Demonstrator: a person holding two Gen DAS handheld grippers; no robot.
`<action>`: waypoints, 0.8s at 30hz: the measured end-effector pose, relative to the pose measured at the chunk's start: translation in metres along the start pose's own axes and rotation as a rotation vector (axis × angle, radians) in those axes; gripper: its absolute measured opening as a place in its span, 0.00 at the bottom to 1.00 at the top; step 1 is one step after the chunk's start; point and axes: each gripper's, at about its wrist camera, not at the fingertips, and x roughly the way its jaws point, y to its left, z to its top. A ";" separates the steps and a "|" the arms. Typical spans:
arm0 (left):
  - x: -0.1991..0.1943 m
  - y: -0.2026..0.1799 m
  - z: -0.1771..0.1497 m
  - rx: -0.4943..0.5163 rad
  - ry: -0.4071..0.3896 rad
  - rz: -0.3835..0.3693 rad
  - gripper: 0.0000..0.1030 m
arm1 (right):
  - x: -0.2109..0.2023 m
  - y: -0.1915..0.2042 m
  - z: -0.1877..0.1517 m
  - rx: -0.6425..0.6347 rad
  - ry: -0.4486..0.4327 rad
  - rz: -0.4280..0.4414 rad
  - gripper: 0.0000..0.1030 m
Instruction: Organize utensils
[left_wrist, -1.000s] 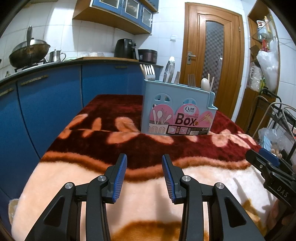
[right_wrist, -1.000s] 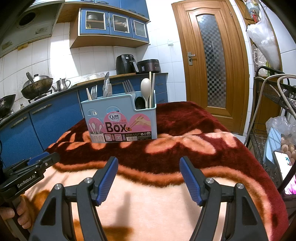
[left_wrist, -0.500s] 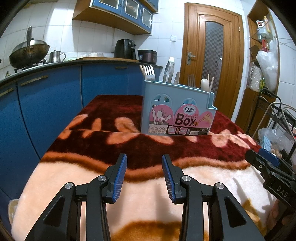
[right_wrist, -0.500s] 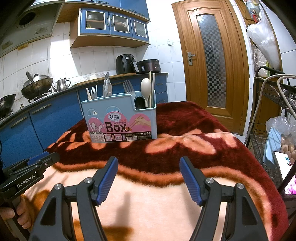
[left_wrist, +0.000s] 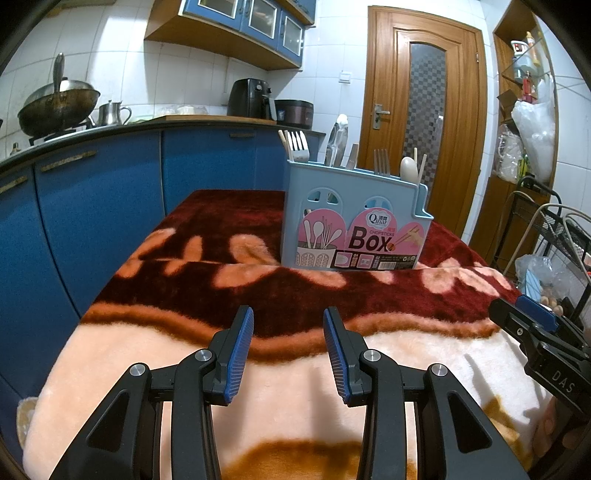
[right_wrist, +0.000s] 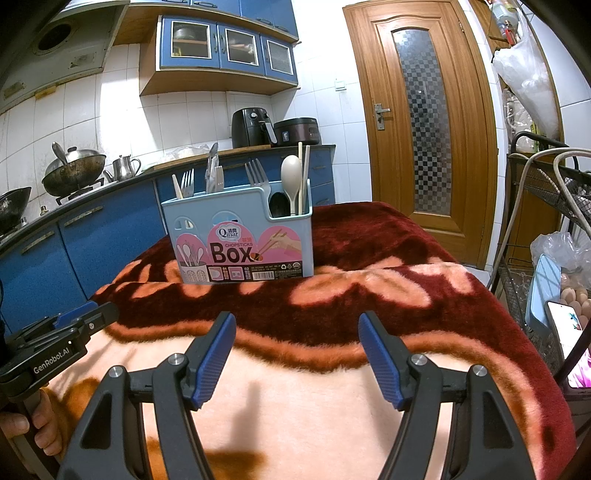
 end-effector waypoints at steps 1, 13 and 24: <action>0.000 0.000 0.000 0.000 0.000 0.000 0.39 | 0.000 0.000 0.000 0.000 0.000 0.000 0.70; 0.000 0.000 0.002 0.004 -0.003 0.002 0.39 | 0.000 0.000 0.000 0.000 -0.001 0.000 0.69; 0.000 0.000 0.002 0.004 -0.005 0.001 0.39 | 0.000 0.000 0.000 0.000 0.000 0.000 0.69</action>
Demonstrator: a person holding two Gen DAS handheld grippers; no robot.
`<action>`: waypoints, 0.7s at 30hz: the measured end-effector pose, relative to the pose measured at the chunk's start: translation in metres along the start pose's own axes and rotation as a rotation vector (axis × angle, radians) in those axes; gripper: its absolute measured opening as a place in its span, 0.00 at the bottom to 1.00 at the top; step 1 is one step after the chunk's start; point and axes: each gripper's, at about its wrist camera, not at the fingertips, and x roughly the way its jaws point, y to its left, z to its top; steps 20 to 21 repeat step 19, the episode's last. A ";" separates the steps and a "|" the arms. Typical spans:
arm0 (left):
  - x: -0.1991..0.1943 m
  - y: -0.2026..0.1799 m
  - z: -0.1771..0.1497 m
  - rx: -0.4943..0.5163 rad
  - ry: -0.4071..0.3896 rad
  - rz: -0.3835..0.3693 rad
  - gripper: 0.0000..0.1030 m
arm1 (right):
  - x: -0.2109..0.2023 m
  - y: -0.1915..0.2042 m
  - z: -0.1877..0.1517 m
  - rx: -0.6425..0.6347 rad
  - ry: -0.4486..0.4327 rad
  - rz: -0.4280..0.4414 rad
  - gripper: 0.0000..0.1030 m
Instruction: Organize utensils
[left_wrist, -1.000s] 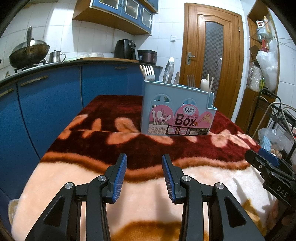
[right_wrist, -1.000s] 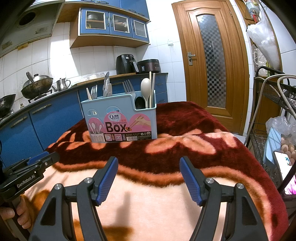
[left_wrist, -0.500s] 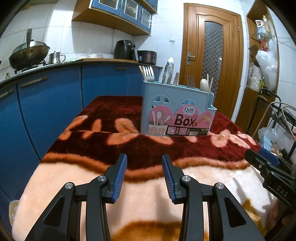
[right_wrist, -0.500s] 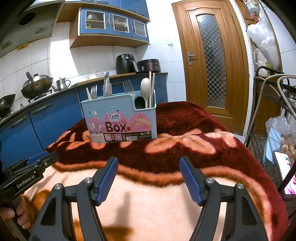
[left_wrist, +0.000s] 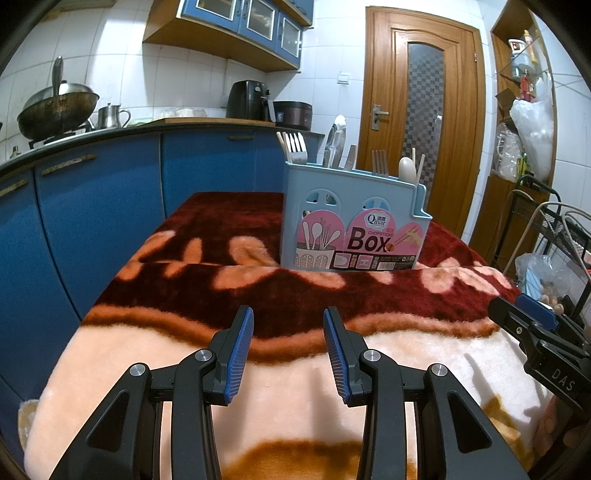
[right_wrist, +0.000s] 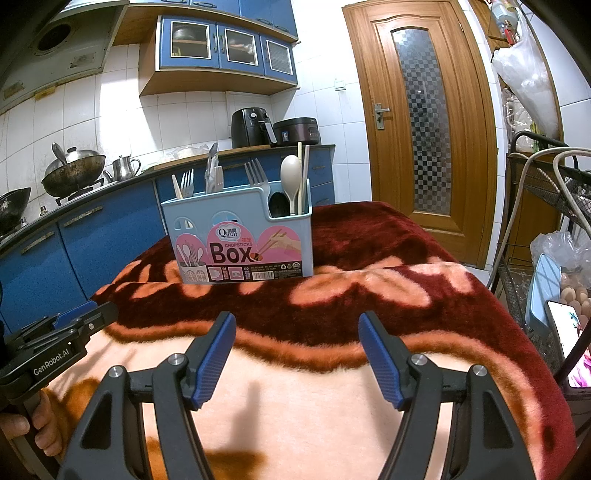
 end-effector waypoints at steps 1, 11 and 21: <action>0.000 0.000 0.000 0.000 0.000 0.001 0.39 | 0.000 0.000 0.000 0.000 0.000 0.000 0.69; -0.001 0.000 0.001 0.000 -0.002 0.001 0.39 | 0.000 0.000 0.000 0.000 0.000 0.000 0.70; -0.001 0.001 0.001 -0.003 0.003 0.000 0.39 | 0.000 0.000 0.000 0.001 0.000 0.000 0.69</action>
